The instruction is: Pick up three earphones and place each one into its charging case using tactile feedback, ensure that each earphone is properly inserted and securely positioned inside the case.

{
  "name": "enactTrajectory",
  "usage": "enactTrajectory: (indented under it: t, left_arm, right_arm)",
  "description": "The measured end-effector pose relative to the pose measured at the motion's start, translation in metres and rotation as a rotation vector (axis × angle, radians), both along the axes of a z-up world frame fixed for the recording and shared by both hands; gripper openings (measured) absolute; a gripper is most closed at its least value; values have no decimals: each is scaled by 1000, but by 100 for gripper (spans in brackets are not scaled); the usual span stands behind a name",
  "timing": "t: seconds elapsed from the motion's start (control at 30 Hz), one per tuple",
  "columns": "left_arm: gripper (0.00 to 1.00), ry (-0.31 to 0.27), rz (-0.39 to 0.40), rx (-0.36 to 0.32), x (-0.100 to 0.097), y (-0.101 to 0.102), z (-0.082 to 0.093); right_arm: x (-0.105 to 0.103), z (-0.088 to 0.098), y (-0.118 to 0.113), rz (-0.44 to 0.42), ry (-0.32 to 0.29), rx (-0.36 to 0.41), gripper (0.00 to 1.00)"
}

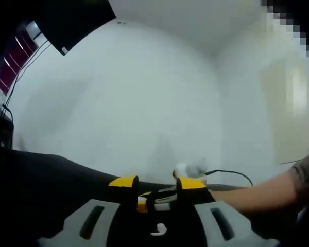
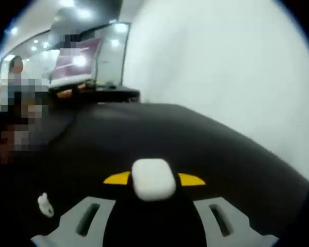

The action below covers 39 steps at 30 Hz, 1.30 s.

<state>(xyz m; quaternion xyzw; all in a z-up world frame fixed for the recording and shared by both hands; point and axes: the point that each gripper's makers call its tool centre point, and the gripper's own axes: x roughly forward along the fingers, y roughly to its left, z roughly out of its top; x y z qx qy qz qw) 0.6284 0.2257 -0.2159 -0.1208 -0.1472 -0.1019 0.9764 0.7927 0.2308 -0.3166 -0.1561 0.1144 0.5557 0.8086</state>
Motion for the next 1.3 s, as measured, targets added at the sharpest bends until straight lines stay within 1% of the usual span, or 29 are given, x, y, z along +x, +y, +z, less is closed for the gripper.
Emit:
enactTrajectory:
  t: [0.07,0.1,0.2,0.23,0.33,0.37,0.4,0.5,0.53,0.6,0.63,0.67,0.7,0.73,0.8,0.93,1.1,1.3]
  left_arm:
    - [28,0,2,4,1,1,0]
    - [28,1,4,7,1,1,-1]
    - [28,-9,-6,4,1,-1,1]
    - [28,-11,-6,-2,1,0,1]
    - [28,-15,-3,-34,1,7,3]
    - [28,-15,-2,-43,1,8,3]
    - [28,-15,-1,-46,2,7,3]
    - [28,-9,-7,-23,3,3,3]
    - [28,-8,-8,-14,3,1,3]
    - [28,-4,-10,-7,4,0,3]
    - [29,-1,-10,-5,4,0,2]
    - [29,1,-11,-3,5,0,2]
    - [29,2,-13,-1,5,-1,2]
    - [29,5,-15,3,7,-1,1]
    - [29,8,-17,14,6,-3,1]
    - [30,4,-16,44,2,-9,1]
    - [30,13,-15,80,2,-12,-1]
    - [30,10,-17,80,1,-12,-1]
  right_arm:
    - [-9,8,-5,4,-39,-7,34]
    - [-16,16,-9,1,-55,0,34]
    - [-33,35,-22,1,-50,21,34]
    - [-35,42,-26,-1,-65,30,34]
    - [-53,66,-51,-11,-97,63,34]
    - [-64,75,-64,-5,-100,91,34]
    - [-73,80,-74,0,-102,107,34]
    - [-92,83,-110,-15,-123,120,34]
    - [-96,82,-122,-29,-122,123,34]
    - [-103,79,-146,-67,-95,133,34]
    - [-105,76,-153,-76,-85,132,34]
    - [-108,72,-164,-105,-64,128,34]
    - [-111,69,-174,-122,-58,124,34]
    - [-117,63,-184,-135,-65,110,34]
    - [-127,53,-195,-146,-59,87,34]
    - [-150,38,-203,-139,-40,59,34]
    - [-173,27,-201,-136,0,71,34]
    - [-189,20,-196,-143,9,58,34]
